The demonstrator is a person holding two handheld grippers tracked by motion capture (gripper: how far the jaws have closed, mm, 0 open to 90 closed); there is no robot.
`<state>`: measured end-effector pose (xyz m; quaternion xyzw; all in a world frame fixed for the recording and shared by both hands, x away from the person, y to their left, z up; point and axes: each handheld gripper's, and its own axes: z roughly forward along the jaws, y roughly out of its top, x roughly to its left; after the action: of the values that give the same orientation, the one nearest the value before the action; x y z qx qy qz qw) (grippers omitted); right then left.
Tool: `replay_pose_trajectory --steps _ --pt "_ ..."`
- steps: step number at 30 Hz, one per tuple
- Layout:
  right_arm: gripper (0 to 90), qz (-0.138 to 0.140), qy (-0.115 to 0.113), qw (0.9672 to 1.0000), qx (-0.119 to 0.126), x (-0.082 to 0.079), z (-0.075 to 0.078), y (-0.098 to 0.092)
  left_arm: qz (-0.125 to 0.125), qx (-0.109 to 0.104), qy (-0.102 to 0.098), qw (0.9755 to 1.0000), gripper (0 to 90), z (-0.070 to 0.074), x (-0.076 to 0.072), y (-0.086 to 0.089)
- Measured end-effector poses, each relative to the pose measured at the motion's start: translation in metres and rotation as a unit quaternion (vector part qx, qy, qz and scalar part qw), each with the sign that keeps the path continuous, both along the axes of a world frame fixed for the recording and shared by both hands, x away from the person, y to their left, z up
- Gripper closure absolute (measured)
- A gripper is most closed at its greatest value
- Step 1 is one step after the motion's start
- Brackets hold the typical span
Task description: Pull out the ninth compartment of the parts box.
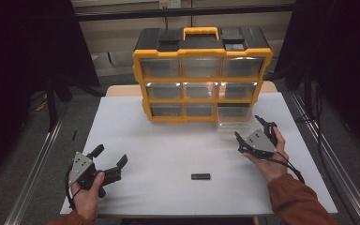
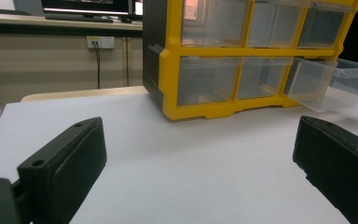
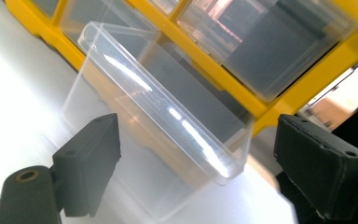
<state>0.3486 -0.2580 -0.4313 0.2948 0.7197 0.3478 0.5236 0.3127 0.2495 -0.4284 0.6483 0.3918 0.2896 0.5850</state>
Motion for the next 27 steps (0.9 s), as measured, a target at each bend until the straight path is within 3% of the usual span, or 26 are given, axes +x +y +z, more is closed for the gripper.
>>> replay_pose_trajectory --steps 5,11,15,20,22,24,27 --pt "10.6 0.001 0.026 0.9963 0.082 0.001 0.002 -0.005 0.006 0.0 -0.004 1.0 2.7 0.0 -0.001 0.0" --pt "5.3 -0.002 0.054 0.9809 0.187 0.001 0.004 -0.012 0.009 -0.004 -0.005 0.9999 2.3 0.001 -0.002 0.001" --pt "4.3 -0.001 0.066 0.9729 0.222 -0.001 0.006 -0.015 0.007 -0.003 -0.005 1.0 2.2 0.001 -0.002 0.001" --pt "2.8 0.003 0.07 0.9587 0.276 -0.008 0.008 -0.019 0.005 -0.002 0.0 1.0 2.2 0.001 -0.002 0.001" --pt "3.1 -0.001 0.061 0.9556 0.288 -0.013 0.009 -0.023 0.004 -0.001 0.0 1.0 2.2 0.001 -0.002 0.001" --pt "2.9 -0.001 0.057 0.9505 0.305 -0.019 0.01 -0.027 0.007 -0.006 0.002 1.0 2.2 0.0 -0.002 0.0" --pt "2.8 -0.002 0.05 0.9519 0.302 -0.026 0.01 -0.03 0.01 -0.001 0.014 0.9999 2.3 0.0 -0.001 0.001"
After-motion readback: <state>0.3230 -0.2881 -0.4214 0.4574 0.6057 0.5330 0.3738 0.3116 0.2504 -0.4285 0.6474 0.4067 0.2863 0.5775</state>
